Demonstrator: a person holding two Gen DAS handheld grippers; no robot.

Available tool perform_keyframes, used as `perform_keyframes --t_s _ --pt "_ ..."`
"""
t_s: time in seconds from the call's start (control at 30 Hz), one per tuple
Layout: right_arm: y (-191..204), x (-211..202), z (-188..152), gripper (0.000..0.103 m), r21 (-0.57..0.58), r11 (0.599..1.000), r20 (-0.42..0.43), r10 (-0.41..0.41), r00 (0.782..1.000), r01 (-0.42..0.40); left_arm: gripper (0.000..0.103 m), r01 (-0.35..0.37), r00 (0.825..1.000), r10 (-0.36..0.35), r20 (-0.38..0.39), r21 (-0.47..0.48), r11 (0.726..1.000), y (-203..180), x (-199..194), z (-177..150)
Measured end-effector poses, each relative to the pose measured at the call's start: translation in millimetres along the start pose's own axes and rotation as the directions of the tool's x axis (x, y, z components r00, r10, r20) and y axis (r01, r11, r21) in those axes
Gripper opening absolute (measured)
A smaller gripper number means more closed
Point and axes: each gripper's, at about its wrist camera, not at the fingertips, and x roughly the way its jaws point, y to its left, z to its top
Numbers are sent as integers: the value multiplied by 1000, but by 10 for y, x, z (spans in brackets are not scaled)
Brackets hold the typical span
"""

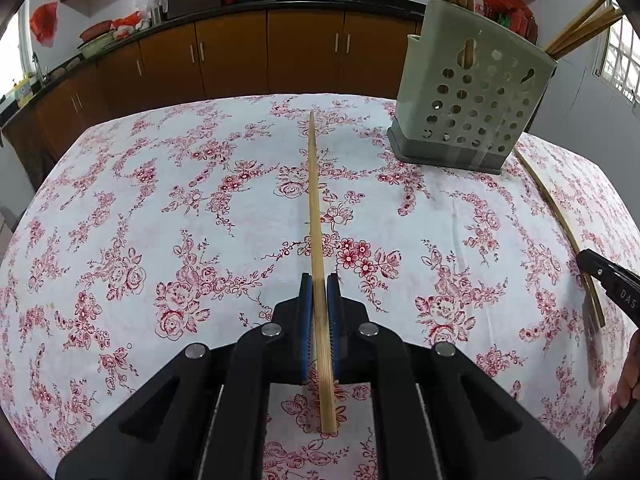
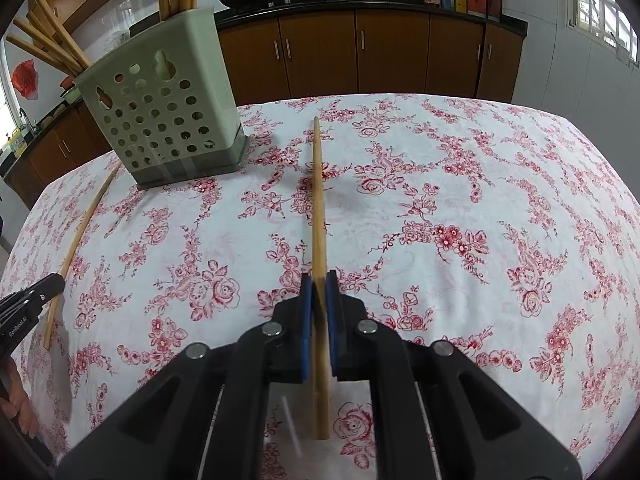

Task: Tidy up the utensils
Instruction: 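Return the right tool to the table and grasp another chopstick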

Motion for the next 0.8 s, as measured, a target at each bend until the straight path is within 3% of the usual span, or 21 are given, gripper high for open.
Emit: perform_keyframes --t_s 0.8 --pt "-9 12 0 9 9 1000 -1 10 1000 -10 9 16 1000 -16 0 -14 1000 10 5 7"
